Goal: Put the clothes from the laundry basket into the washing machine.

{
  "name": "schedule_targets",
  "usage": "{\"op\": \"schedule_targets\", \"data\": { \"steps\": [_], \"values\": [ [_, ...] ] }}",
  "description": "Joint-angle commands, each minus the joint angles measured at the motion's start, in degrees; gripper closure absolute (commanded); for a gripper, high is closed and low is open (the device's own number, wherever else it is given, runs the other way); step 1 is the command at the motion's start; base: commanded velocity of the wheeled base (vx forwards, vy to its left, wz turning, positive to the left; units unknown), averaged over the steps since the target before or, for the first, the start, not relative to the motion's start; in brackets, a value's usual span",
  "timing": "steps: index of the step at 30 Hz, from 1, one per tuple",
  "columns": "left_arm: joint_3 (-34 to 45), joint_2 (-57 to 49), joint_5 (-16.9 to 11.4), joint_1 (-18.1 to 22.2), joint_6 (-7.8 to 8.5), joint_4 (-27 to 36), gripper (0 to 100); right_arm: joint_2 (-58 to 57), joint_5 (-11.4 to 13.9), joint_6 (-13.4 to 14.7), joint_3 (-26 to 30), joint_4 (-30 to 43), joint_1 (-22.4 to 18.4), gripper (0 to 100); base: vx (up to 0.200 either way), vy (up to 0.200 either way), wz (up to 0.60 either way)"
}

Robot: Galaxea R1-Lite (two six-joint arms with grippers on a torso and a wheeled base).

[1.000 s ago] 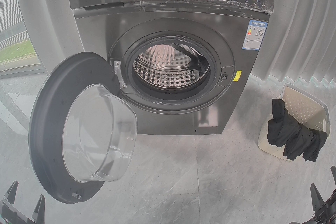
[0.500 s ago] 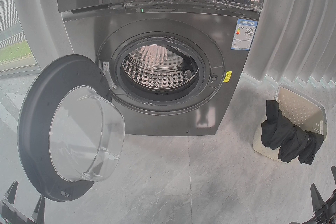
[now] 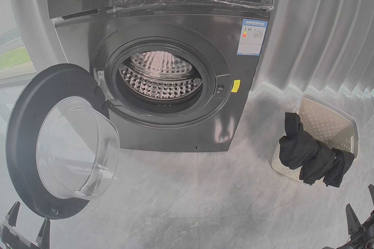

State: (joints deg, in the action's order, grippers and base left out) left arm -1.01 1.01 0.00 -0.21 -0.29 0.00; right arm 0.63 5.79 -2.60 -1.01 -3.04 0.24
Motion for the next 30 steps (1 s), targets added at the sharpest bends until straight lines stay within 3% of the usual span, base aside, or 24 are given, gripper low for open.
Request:
{"op": "schedule_targets", "data": {
  "steps": [1, 19, 25, 30],
  "values": [
    [1.0, -0.8, 0.0, 0.0, 0.03, 0.0, 0, -0.6, 0.0, 0.0, 1.0, 0.0, 0.0, 0, 0.000, 0.000, -0.60],
    [1.0, -0.8, 0.1, 0.0, -0.23, 0.0, 0, -0.6, 0.0, 0.1, 1.0, 0.0, 0.0, 0, 0.000, 0.000, -0.03],
    [1.0, -0.8, 0.1, 0.0, -0.23, 0.0, 0, -0.6, 0.0, 0.1, 1.0, 0.0, 0.0, 0, 0.200, 0.000, 0.00],
    [0.9, -0.8, 0.1, 0.0, -0.06, 0.0, 0, -0.6, 0.0, 0.1, 1.0, 0.0, 0.0, 0, 0.000, 0.000, 0.00]
  ]
}}
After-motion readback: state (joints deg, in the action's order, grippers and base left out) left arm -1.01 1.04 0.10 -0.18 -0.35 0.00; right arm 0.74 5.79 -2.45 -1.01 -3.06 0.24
